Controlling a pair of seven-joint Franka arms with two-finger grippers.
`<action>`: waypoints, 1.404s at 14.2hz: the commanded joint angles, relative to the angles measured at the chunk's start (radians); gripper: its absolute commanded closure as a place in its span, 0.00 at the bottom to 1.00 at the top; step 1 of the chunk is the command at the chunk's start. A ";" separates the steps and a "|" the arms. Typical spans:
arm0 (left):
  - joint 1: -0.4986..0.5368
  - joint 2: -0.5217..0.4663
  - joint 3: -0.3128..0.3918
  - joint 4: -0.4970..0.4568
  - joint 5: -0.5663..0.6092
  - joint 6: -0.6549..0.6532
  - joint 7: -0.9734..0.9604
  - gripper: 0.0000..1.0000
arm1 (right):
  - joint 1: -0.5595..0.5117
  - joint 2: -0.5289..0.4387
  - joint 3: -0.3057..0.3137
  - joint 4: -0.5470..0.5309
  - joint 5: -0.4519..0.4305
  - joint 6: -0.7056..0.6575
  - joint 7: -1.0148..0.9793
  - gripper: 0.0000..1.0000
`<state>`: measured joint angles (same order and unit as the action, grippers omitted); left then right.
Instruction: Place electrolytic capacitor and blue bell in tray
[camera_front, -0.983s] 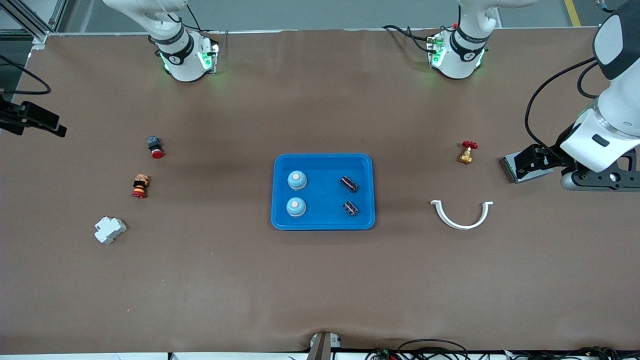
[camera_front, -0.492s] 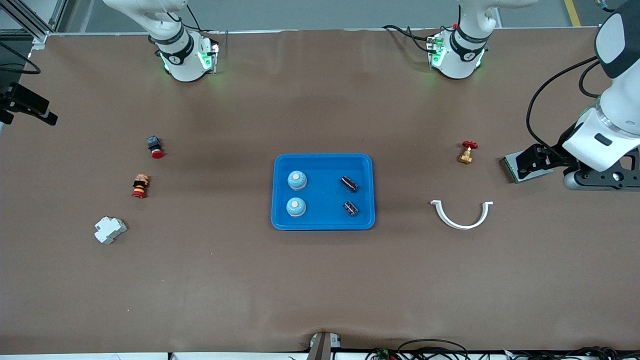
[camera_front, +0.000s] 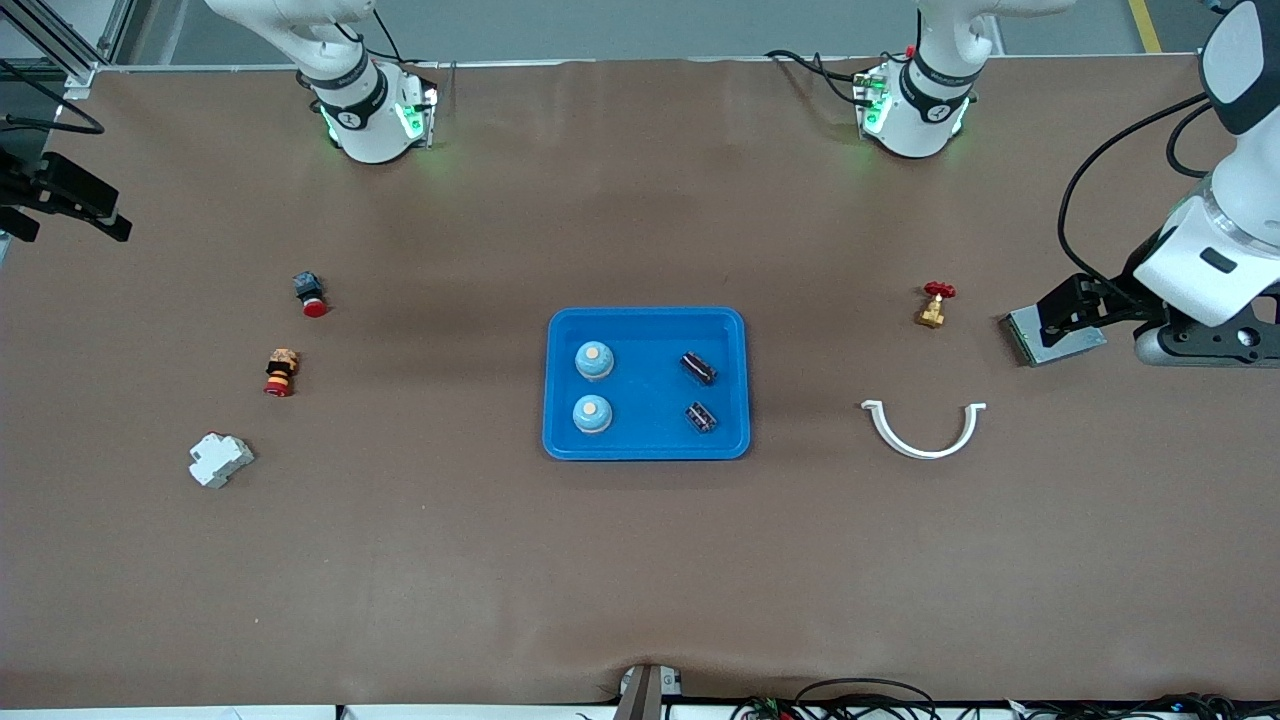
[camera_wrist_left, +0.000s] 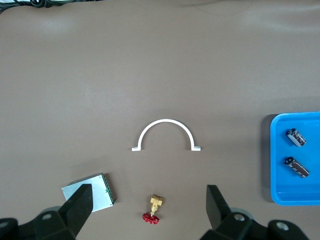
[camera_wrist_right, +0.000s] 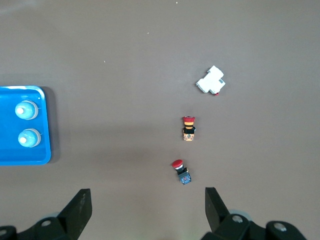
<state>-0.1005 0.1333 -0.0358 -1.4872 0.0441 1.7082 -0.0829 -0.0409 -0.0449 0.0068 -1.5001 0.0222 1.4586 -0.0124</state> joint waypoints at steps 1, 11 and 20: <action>0.004 -0.008 0.011 0.007 -0.007 -0.019 0.011 0.00 | 0.003 -0.029 0.005 -0.032 -0.022 0.002 -0.012 0.00; 0.002 -0.003 0.010 0.007 -0.010 -0.019 0.000 0.00 | 0.003 -0.046 0.015 -0.072 -0.024 0.031 -0.014 0.00; 0.004 -0.003 0.011 0.018 -0.042 -0.019 0.002 0.00 | 0.019 -0.044 0.012 -0.072 -0.024 0.045 -0.012 0.00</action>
<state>-0.0968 0.1334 -0.0294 -1.4826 0.0358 1.7048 -0.0827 -0.0299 -0.0569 0.0202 -1.5398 0.0152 1.4864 -0.0166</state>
